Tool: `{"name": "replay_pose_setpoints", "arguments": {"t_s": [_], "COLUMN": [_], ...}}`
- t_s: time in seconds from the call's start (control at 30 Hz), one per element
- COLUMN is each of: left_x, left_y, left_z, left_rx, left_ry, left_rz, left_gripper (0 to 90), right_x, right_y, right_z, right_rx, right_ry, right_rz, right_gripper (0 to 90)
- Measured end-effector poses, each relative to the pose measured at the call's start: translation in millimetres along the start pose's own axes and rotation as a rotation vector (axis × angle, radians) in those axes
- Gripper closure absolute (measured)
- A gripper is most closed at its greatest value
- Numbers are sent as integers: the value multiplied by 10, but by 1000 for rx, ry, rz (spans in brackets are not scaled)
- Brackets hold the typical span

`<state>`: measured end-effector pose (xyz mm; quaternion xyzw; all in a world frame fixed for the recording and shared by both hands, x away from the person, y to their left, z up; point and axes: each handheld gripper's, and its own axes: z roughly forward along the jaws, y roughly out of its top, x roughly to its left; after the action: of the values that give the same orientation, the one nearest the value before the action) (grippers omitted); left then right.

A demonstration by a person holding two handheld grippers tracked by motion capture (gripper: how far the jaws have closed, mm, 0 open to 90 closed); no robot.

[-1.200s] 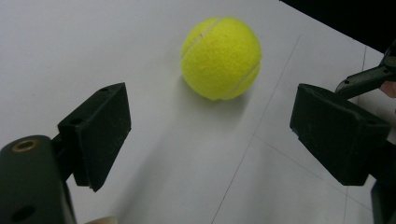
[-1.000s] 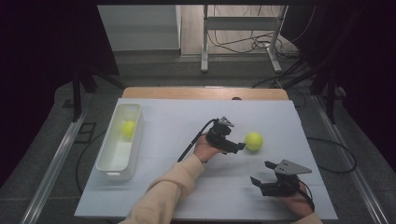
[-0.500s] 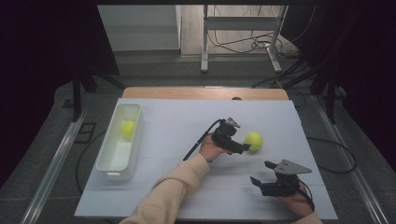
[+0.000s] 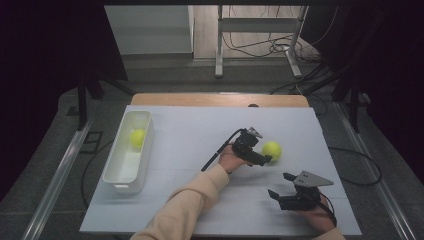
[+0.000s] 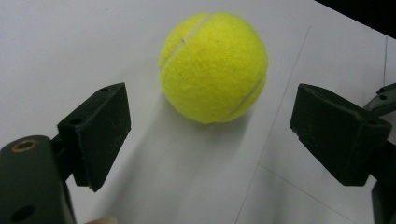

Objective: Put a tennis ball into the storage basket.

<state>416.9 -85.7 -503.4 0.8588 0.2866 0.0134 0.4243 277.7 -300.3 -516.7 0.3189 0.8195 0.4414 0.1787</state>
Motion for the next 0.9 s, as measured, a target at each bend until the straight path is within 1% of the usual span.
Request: {"name": "replay_pose_setpoints", "arguments": {"t_s": [0.6, 0.67, 0.83, 0.9], "left_x": [11, 15, 16, 15], "left_y": [39, 46, 55, 61], "left_z": [162, 176, 220, 239], "left_rx": [26, 31, 32, 38], "left_ry": [7, 6, 7, 7], "left_rz": [10, 18, 16, 22], "left_gripper": [131, 131, 131, 131], "right_x": [0, 2, -2, -1], "right_y": [-2, -3, -3, -3], "right_z": [-3, -3, -2, -1], "right_rx": [0, 1, 1, 1], "right_ry": [1, 1, 0, 0], "right_rz": [1, 1, 2, 1], "right_gripper": [151, 151, 151, 151]}}
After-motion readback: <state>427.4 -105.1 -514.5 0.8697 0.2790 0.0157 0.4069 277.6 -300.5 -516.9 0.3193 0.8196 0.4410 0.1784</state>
